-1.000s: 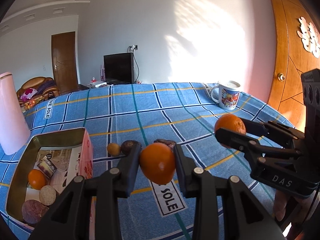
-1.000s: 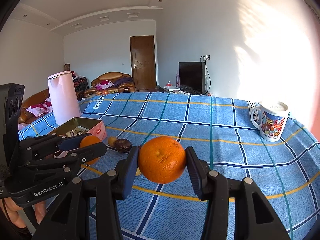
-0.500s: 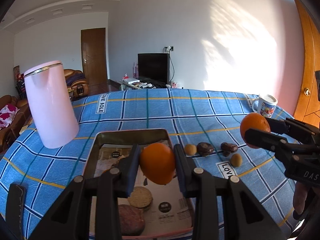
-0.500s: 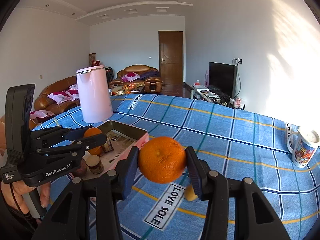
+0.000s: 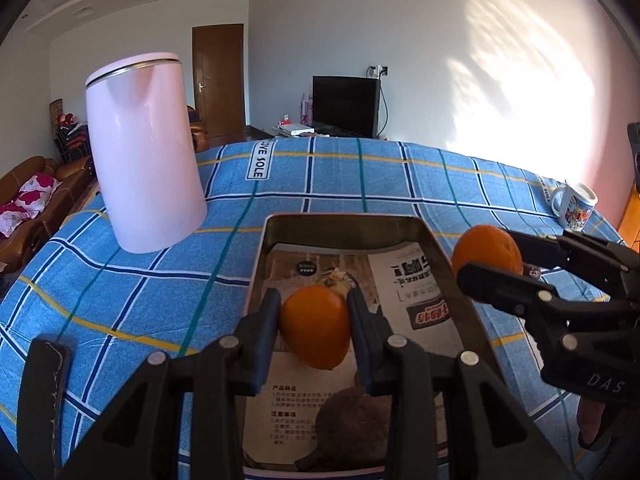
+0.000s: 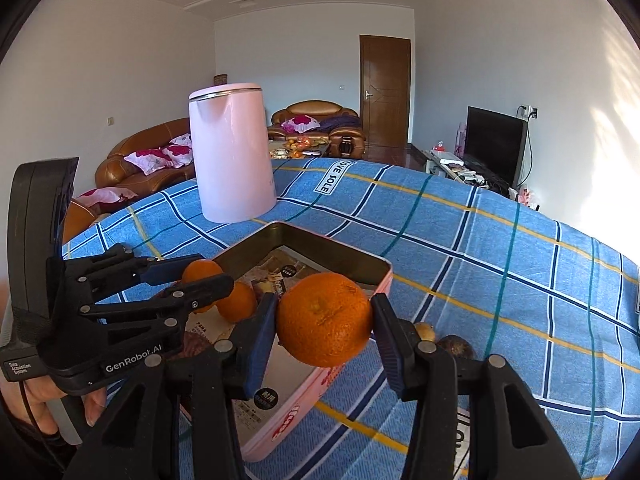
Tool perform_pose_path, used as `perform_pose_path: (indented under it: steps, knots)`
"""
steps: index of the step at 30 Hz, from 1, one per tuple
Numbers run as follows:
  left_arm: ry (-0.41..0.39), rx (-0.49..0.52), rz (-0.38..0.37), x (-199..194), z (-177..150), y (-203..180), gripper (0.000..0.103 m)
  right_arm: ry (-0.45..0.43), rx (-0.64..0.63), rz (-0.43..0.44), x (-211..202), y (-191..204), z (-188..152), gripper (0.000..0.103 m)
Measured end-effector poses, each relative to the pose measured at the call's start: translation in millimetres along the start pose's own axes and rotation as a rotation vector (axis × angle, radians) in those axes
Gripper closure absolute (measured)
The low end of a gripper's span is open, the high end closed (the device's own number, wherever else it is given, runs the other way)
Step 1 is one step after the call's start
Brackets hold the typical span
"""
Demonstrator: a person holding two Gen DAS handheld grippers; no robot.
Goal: Organize fruits
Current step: 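Open the left tool over the tin to drop the small orange while the right tool drops the large orange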
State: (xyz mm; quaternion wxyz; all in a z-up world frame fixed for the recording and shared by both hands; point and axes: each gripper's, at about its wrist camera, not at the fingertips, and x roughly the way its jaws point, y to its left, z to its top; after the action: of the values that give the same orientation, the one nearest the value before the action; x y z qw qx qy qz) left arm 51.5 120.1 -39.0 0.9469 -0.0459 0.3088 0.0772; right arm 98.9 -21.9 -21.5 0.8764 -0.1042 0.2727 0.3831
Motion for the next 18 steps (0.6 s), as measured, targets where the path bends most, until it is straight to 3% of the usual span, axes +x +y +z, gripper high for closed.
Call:
perform_pose_path:
  steps: [8,14,18]
  knots:
    - [0.028,-0.006,0.022,5.8,-4.6,4.9,0.066,0.073,-0.039,0.006,27.1,13.4,-4.0,0.053]
    - [-0.013,-0.016,0.025,-6.1,-3.4,0.2,0.034,0.072,-0.029,0.021,20.8,12.1,-9.9,0.052]
    - [-0.046,-0.01,-0.01,-16.6,-0.3,-13.7,0.028,0.036,0.003,-0.032,-11.5,-12.3,-18.0,0.052]
